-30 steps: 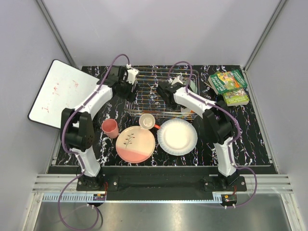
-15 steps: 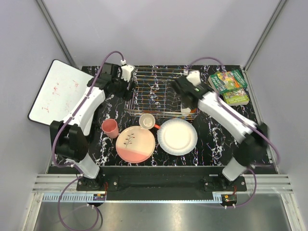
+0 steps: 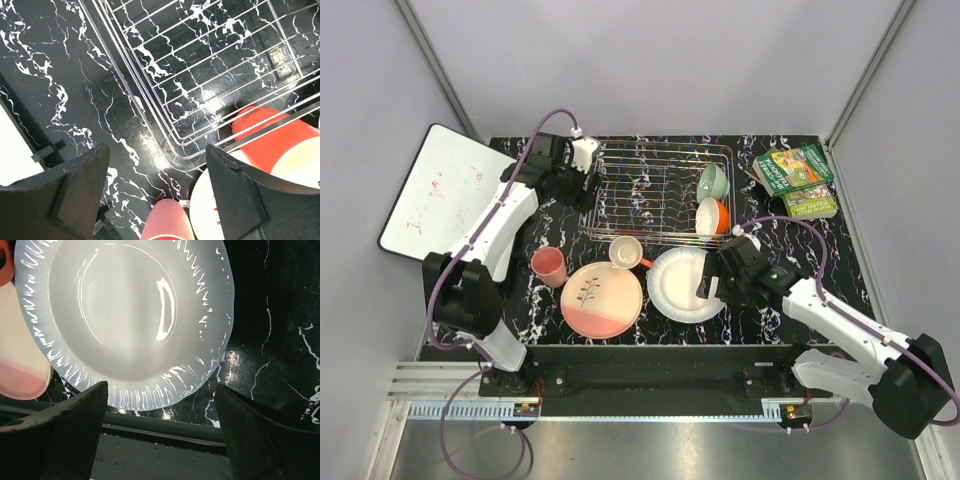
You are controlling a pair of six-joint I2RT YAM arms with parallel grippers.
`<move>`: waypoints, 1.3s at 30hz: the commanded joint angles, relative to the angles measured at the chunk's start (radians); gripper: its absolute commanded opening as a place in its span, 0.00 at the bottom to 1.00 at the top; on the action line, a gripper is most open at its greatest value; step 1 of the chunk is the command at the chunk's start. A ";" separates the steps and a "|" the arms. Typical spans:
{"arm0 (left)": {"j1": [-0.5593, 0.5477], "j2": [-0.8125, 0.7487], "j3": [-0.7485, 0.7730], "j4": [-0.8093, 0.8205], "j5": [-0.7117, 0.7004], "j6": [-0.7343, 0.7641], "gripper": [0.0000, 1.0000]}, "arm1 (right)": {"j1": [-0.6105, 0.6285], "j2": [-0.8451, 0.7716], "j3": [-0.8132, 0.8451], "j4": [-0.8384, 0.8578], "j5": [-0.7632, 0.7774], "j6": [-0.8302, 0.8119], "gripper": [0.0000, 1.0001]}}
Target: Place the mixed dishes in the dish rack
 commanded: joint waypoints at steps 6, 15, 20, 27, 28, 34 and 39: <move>0.008 0.008 0.016 0.013 -0.018 0.022 0.81 | -0.062 -0.077 -0.133 0.190 -0.024 0.150 0.97; 0.018 -0.021 0.013 -0.008 -0.048 0.031 0.81 | -0.229 0.100 -0.233 0.428 -0.167 0.202 0.97; 0.019 -0.038 0.011 -0.018 -0.070 0.042 0.81 | -0.335 0.149 -0.319 0.563 -0.294 0.222 0.95; 0.018 -0.031 0.020 -0.028 -0.076 0.038 0.81 | -0.415 0.183 -0.400 0.661 -0.388 0.259 0.79; 0.019 -0.031 0.020 -0.027 -0.082 0.039 0.81 | -0.416 0.189 -0.403 0.661 -0.392 0.259 0.73; 0.019 -0.034 0.008 -0.025 -0.090 0.042 0.81 | -0.421 0.207 -0.382 0.589 -0.403 0.227 0.54; 0.024 -0.032 -0.006 -0.019 -0.081 0.038 0.81 | -0.419 0.288 -0.340 0.520 -0.400 0.181 0.22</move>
